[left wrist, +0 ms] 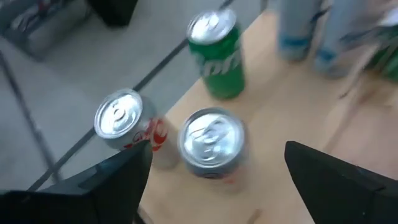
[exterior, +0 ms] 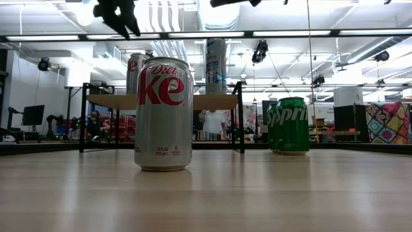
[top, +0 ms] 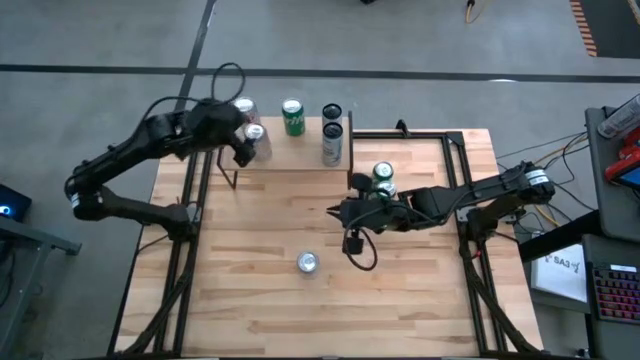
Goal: Place canned beverage on shelf
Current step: Put the top red and silver soda can aligned with the other red and silver soda cans on the shelf
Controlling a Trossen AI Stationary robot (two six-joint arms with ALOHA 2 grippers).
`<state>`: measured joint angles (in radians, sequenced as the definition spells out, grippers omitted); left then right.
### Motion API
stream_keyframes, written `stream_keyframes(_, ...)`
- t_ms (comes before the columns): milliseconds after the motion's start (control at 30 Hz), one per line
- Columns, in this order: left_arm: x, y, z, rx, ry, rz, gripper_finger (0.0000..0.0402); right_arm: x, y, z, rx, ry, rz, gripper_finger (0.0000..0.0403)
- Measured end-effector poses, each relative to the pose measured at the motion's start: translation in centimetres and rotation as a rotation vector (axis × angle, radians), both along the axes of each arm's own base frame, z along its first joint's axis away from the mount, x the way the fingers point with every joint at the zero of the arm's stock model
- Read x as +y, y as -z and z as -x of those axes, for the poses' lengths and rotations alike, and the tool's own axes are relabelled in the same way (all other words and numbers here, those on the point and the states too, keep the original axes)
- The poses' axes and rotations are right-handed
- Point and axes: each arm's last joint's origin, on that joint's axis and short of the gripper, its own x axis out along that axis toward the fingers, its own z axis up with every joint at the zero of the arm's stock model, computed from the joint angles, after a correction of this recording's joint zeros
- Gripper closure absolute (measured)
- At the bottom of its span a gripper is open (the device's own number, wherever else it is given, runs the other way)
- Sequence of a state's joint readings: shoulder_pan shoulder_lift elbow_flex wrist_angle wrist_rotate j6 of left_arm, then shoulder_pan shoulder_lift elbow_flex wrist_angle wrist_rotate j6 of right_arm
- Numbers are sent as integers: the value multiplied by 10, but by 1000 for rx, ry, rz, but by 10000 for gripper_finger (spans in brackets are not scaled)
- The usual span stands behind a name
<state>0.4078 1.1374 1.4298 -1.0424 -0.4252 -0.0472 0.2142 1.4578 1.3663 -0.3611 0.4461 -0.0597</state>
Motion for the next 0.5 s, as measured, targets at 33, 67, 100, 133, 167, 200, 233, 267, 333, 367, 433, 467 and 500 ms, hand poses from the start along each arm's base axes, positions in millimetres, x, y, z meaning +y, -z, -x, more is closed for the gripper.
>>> stream_keyframes(33,-6,-2,3,-30,19,-7,53,-1,0,-3,-17,-1,7,390)
stream_keyframes(67,-13,-4,6,-62,41,-14,53,-3,0,-6,-27,0,16,390)
stream_keyframes(100,-19,-5,9,-96,66,-23,54,-4,1,-10,-43,1,24,390)
stream_keyframes(133,-25,-4,12,-124,93,-31,54,-5,1,-13,-63,0,32,390)
stream_keyframes(167,-31,-3,15,-148,120,-40,54,-7,2,-15,-69,1,43,390)
stream_keyframes(200,-36,-1,19,-170,147,-46,54,-9,3,-18,-65,-1,58,390)
stream_keyframes(233,-40,1,22,-193,170,-54,54,-11,4,-21,-77,1,66,390)
stream_keyframes(267,-44,5,26,-204,194,-67,54,-12,4,-22,-85,1,76,390)
stream_keyframes(333,-49,13,32,-215,236,-102,58,-16,4,-22,-76,6,87,390)
stream_keyframes(367,-51,17,35,-224,248,-115,64,-17,4,-23,-81,9,88,390)
stream_keyframes(433,-52,26,39,-242,256,-130,84,-18,3,-22,-81,13,88,390)
stream_keyframes(467,-52,30,41,-251,261,-138,100,-19,3,-22,-81,13,89,390)
stream_keyframes(500,-52,34,42,-251,267,-146,118,-18,3,-22,-79,11,90,390)
